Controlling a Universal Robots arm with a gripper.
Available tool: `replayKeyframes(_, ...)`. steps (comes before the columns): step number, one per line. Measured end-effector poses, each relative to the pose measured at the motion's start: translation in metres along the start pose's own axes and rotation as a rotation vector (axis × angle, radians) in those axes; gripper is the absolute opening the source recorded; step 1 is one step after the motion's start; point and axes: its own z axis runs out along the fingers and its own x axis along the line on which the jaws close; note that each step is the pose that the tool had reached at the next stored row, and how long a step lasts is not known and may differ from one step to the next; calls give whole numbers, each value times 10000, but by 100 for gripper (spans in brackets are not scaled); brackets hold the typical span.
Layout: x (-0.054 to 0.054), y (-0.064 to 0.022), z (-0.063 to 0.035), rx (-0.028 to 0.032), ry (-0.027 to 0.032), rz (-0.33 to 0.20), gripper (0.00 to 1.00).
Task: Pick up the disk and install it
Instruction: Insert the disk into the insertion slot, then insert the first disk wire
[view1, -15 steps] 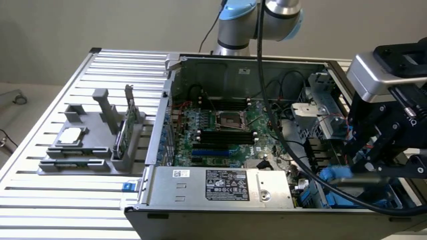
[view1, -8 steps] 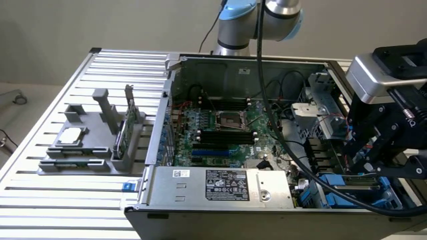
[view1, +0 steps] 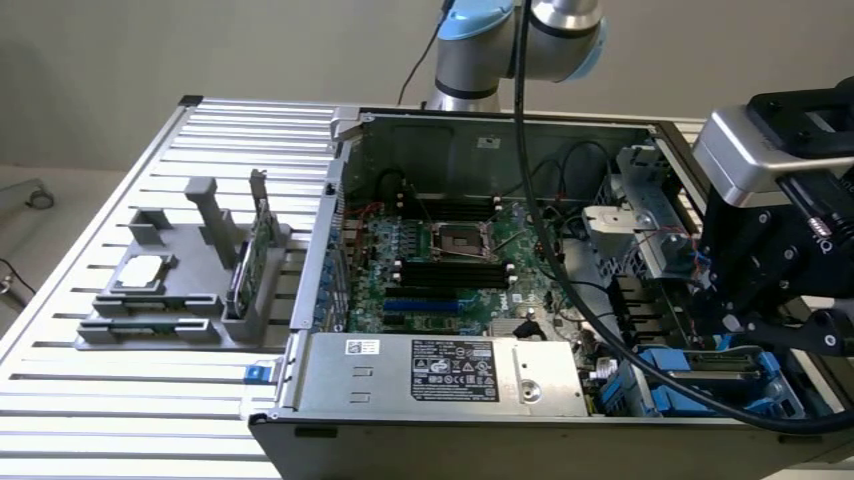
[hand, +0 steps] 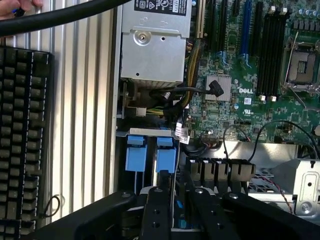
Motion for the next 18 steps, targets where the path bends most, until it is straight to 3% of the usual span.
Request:
replayKeyframes(1, 0, 0, -1, 0, 1, 0, 21)
replayKeyframes(3, 0, 0, -1, 0, 3, 0, 11)
replayKeyframes(13, 0, 0, -2, -1, 3, 0, 11)
replayKeyframes(15, 0, 0, -2, -1, 3, 0, 12)
replayKeyframes(18, 0, 0, -2, 0, 3, 0, 24)
